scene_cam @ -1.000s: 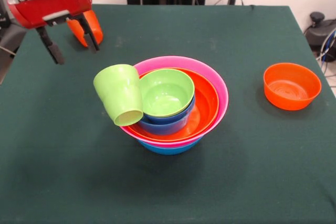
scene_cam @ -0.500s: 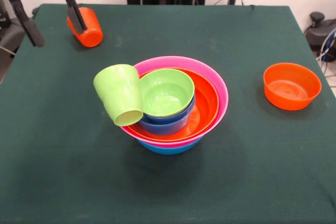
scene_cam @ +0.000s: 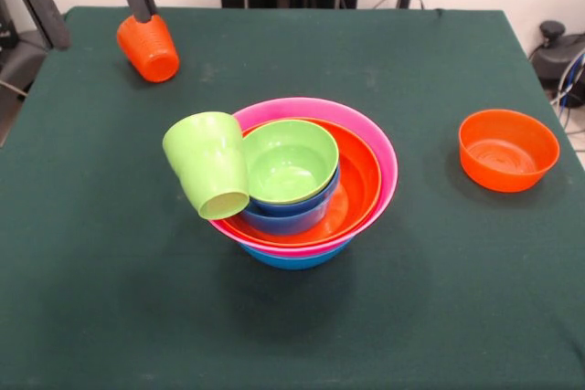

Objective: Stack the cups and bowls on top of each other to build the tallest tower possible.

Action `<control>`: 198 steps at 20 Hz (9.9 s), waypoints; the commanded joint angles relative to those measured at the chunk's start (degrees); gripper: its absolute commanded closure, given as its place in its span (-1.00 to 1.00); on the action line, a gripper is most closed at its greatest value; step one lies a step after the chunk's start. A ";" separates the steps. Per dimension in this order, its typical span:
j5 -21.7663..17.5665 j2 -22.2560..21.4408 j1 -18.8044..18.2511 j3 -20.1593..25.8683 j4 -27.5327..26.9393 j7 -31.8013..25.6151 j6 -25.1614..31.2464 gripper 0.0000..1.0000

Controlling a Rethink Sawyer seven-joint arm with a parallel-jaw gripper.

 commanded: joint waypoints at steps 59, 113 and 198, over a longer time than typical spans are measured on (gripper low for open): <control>-4.02 -7.93 -7.93 -10.71 42.80 4.34 -20.47 -1.00; -12.15 0.62 -4.33 -15.54 25.47 -8.19 -12.98 -1.00; 5.78 -24.46 -5.49 -14.60 53.91 6.52 -23.52 -1.00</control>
